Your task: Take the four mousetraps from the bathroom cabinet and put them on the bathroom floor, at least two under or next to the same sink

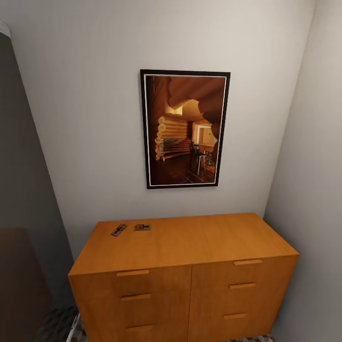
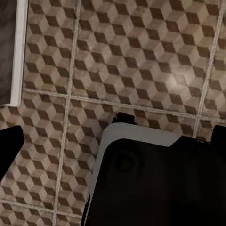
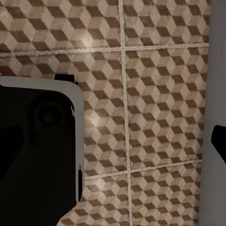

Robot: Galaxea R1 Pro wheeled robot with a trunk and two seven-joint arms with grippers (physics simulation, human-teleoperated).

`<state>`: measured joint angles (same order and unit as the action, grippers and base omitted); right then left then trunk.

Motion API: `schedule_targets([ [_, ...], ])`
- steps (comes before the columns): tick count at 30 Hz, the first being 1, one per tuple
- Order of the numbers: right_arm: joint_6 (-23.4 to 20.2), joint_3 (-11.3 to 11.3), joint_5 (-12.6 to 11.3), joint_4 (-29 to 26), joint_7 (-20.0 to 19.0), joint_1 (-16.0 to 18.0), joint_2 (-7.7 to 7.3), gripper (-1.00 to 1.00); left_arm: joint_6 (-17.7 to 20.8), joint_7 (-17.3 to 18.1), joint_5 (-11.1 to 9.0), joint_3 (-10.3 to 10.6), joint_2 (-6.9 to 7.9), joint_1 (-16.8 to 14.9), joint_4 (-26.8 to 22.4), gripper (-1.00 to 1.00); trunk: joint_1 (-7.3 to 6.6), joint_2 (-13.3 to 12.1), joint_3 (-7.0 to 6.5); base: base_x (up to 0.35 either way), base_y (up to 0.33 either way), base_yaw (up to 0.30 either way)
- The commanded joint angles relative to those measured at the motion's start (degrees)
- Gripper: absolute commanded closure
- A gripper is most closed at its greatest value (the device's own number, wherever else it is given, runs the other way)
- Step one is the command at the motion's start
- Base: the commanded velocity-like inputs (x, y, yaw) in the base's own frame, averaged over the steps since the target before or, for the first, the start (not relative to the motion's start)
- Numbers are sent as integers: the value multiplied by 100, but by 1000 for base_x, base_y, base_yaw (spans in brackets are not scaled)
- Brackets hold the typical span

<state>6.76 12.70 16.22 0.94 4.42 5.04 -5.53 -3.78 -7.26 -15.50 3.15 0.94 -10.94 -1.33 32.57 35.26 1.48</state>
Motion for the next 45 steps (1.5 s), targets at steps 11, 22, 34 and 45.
schedule_targets([
  [11,-411,64,0,-1815,-71,23,18,-100,86,14,68,86,149,-4,-1800,-100,2,9,11,0,0,0],
  [22,-1410,99,-44,-3444,-270,24,42,-100,1282,14,604,117,134,-4,-3698,-100,2,9,11,0,0,0],
  [34,-2238,108,-428,-4572,-332,24,6,-100,2303,14,768,801,129,-4,-5311,-100,2,9,11,0,0,0],
  [45,-3049,107,-891,-5389,-332,24,-24,-100,3079,20,756,2008,100,-4,-6542,-100,2,9,11,0,0,0],
])
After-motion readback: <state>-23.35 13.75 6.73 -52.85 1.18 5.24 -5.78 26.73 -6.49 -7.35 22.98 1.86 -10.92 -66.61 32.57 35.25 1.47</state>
